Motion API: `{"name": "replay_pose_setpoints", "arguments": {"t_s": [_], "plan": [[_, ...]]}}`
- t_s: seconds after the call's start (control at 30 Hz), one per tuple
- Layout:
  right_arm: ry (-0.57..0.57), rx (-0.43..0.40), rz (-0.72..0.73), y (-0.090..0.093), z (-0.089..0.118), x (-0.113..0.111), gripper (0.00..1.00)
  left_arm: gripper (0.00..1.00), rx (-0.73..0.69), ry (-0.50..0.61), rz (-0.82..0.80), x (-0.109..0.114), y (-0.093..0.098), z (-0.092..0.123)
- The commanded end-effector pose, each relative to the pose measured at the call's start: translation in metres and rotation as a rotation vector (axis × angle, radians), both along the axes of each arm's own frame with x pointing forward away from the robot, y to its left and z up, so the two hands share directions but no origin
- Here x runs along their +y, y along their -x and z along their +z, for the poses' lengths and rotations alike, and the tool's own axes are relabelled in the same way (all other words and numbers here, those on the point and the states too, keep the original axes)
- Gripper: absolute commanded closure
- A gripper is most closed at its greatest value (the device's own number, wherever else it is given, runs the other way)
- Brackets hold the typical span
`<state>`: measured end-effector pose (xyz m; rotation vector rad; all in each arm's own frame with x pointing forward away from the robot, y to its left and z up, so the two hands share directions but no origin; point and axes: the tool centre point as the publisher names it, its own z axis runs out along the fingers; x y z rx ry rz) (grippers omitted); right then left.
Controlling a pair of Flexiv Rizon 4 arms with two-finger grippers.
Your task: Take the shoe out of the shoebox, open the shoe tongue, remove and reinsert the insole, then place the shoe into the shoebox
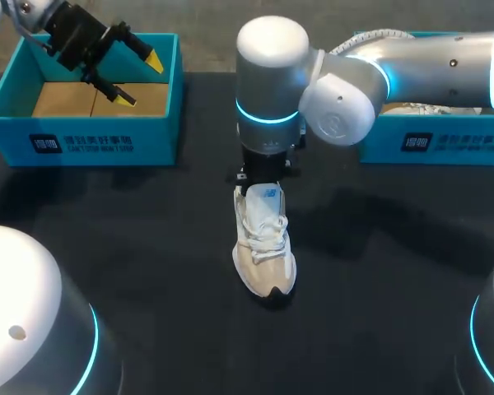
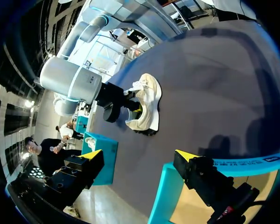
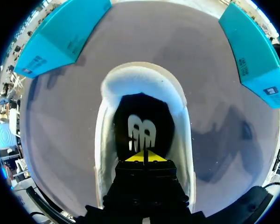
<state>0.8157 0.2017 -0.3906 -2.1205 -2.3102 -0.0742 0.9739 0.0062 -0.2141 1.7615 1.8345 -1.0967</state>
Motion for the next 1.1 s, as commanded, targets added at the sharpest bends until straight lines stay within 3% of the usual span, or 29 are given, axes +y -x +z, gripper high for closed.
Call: {"name": "replay_pose_setpoints", "arguments": {"t_s": [0.03,0.37,0.57,0.8,1.1], "plan": [[0.002,0.01,0.0,-0.003,-0.008,0.002,1.0,0.0,0.001,-0.002,-0.002,0.0,-0.001,0.0],[0.023,-0.059,-0.003,-0.02,0.012,0.001,1.0,0.0,0.001,-0.002,-0.002,0.0,-0.001,0.0],[0.026,-0.056,0.016,-0.038,-0.004,0.008,1.0,0.0,0.001,-0.002,-0.002,0.0,-0.001,0.0],[0.026,-0.043,0.009,-0.041,-0.016,0.009,1.0,0.0,0.001,-0.002,-0.002,0.0,-0.001,0.0],[0.044,-0.085,-0.008,-0.043,0.009,0.014,1.0,0.0,0.001,-0.002,-0.002,0.0,-0.001,0.0]]}}
